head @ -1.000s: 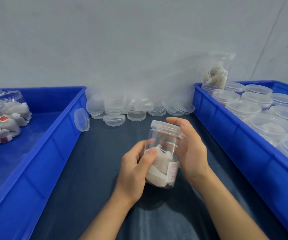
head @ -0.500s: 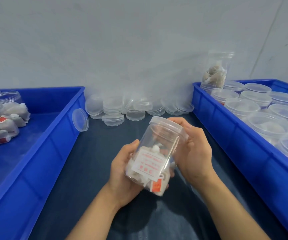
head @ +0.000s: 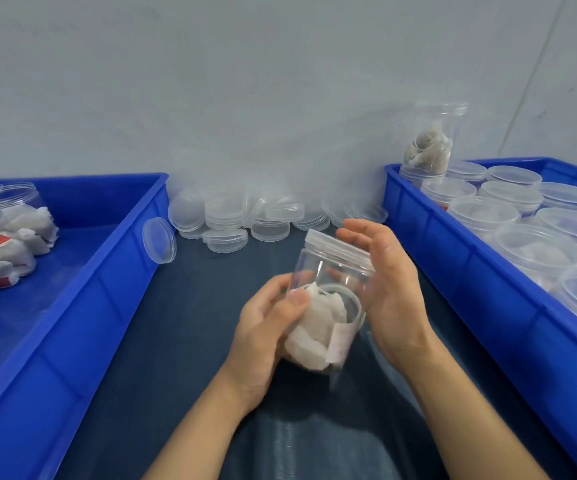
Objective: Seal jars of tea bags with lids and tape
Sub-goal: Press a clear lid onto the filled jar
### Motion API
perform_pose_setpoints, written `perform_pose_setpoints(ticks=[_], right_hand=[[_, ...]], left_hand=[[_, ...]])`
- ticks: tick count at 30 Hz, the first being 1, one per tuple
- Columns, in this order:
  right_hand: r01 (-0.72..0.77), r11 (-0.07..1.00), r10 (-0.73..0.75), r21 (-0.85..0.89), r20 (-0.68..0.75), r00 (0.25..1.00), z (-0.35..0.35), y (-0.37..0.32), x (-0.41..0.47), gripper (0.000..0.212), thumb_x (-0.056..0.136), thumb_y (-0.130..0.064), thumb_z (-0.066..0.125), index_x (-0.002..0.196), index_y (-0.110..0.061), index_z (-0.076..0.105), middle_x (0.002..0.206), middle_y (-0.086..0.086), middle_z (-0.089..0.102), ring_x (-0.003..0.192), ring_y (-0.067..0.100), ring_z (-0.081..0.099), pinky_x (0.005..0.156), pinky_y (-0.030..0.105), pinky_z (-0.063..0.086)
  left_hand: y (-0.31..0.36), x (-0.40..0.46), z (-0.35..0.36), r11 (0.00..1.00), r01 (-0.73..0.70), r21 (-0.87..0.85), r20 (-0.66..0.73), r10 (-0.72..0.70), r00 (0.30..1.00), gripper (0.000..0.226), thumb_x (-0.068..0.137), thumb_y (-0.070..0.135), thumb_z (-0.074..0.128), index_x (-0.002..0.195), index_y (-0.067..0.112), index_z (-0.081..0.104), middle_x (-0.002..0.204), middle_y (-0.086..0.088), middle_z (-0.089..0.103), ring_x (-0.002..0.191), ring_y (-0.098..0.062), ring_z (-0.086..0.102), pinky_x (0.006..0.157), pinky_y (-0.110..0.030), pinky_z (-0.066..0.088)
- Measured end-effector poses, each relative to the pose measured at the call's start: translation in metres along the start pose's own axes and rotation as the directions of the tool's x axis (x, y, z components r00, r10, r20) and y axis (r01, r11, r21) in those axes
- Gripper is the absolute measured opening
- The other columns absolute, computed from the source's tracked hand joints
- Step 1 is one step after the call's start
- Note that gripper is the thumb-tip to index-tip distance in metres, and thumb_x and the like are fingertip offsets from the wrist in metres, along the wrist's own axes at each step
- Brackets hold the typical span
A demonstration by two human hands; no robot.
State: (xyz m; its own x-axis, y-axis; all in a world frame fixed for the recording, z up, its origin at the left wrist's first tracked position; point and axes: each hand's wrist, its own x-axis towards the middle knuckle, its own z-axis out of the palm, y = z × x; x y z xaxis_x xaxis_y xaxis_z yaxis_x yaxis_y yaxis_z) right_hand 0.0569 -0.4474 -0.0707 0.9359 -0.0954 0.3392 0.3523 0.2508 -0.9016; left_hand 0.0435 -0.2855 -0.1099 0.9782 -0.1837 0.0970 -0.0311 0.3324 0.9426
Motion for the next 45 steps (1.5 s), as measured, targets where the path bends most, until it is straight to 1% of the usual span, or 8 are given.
perform_pose_setpoints(ticks=[7, 12, 18, 25, 30, 34, 42, 45], right_hand=[[0.077, 0.965, -0.079, -0.251, 0.003, 0.997, 0.0, 0.003, 0.001, 0.044, 0.077, -0.047, 0.078, 0.113, -0.023, 0.074, 0.107, -0.007, 0.076, 0.101, 0.013, 0.073, 0.083, 0.033, 0.061], [0.09, 0.989, -0.08, -0.12, 0.092, 0.993, -0.007, 0.001, 0.001, 0.042, 0.083, -0.039, 0.069, 0.114, -0.011, 0.074, 0.114, 0.012, 0.075, 0.108, 0.038, 0.071, 0.097, 0.066, 0.053], [0.044, 0.998, -0.052, 0.037, 0.225, 0.973, -0.011, 0.004, 0.002, 0.031, 0.088, -0.031, 0.064, 0.112, -0.014, 0.074, 0.119, 0.017, 0.071, 0.109, 0.034, 0.069, 0.088, 0.056, 0.06], [0.029, 0.995, -0.054, 0.099, 0.261, 0.964, -0.009, 0.006, 0.0, 0.028, 0.088, -0.028, 0.063, 0.111, -0.016, 0.074, 0.121, 0.015, 0.071, 0.113, 0.034, 0.069, 0.086, 0.044, 0.061], [0.021, 1.0, -0.016, -0.022, 0.21, 0.978, -0.011, 0.006, 0.002, 0.03, 0.088, -0.033, 0.064, 0.112, -0.018, 0.074, 0.119, 0.014, 0.072, 0.106, 0.04, 0.07, 0.092, 0.067, 0.056], [0.012, 0.986, 0.009, -0.166, 0.128, 0.992, -0.009, 0.004, 0.001, 0.034, 0.086, -0.036, 0.072, 0.113, -0.017, 0.074, 0.109, 0.005, 0.077, 0.097, 0.024, 0.074, 0.086, 0.043, 0.061], [0.009, 0.908, -0.018, -0.419, -0.016, 1.0, 0.001, 0.013, -0.002, 0.025, 0.091, -0.043, 0.077, 0.113, -0.034, 0.069, 0.116, -0.013, 0.069, 0.108, 0.006, 0.067, 0.093, 0.031, 0.055], [0.016, 0.906, -0.005, -0.424, 0.028, 1.0, -0.001, 0.014, -0.004, 0.042, 0.086, -0.057, 0.067, 0.124, -0.038, 0.065, 0.127, -0.014, 0.063, 0.117, 0.009, 0.064, 0.101, 0.044, 0.055]], left_hand=[[-0.012, -0.001, -0.002, 0.834, -0.263, 0.485, -0.097, 0.351, 0.932, 0.056, 0.075, 0.054, 0.079, 0.126, 0.039, 0.066, 0.113, 0.005, 0.075, 0.106, -0.014, 0.073, 0.087, -0.025, 0.058], [-0.003, -0.004, 0.001, 0.983, -0.138, 0.125, -0.022, 0.142, 0.99, 0.056, 0.084, 0.051, 0.067, 0.125, 0.013, 0.07, 0.113, -0.022, 0.075, 0.101, -0.03, 0.07, 0.089, -0.044, 0.054], [0.012, -0.008, -0.003, 0.93, 0.318, -0.183, 0.294, -0.257, 0.921, 0.071, 0.085, 0.059, 0.067, 0.137, 0.01, 0.067, 0.115, -0.029, 0.07, 0.092, -0.046, 0.071, 0.078, -0.051, 0.06], [0.014, -0.006, -0.011, 0.828, 0.484, -0.283, 0.458, -0.327, 0.827, 0.081, 0.089, 0.059, 0.066, 0.146, 0.002, 0.057, 0.12, -0.031, 0.068, 0.09, -0.046, 0.072, 0.075, -0.049, 0.061], [0.008, -0.003, -0.006, 0.933, 0.296, -0.206, 0.262, -0.239, 0.935, 0.068, 0.085, 0.058, 0.066, 0.132, 0.009, 0.071, 0.127, -0.031, 0.068, 0.102, -0.043, 0.069, 0.083, -0.049, 0.058], [0.0, 0.0, -0.002, 0.985, -0.093, 0.142, -0.056, 0.102, 0.993, 0.063, 0.079, 0.053, 0.072, 0.125, 0.011, 0.069, 0.112, -0.012, 0.078, 0.099, -0.023, 0.073, 0.083, -0.032, 0.057], [-0.018, 0.001, -0.003, 0.485, -0.34, 0.806, -0.026, 0.602, 0.798, 0.069, 0.071, 0.047, 0.088, 0.133, 0.04, 0.057, 0.126, 0.024, 0.06, 0.119, -0.003, 0.063, 0.093, -0.012, 0.049], [-0.014, 0.0, -0.004, 0.699, -0.292, 0.653, -0.151, 0.498, 0.854, 0.063, 0.071, 0.051, 0.087, 0.128, 0.04, 0.062, 0.124, 0.017, 0.068, 0.114, -0.009, 0.069, 0.092, -0.019, 0.053]])
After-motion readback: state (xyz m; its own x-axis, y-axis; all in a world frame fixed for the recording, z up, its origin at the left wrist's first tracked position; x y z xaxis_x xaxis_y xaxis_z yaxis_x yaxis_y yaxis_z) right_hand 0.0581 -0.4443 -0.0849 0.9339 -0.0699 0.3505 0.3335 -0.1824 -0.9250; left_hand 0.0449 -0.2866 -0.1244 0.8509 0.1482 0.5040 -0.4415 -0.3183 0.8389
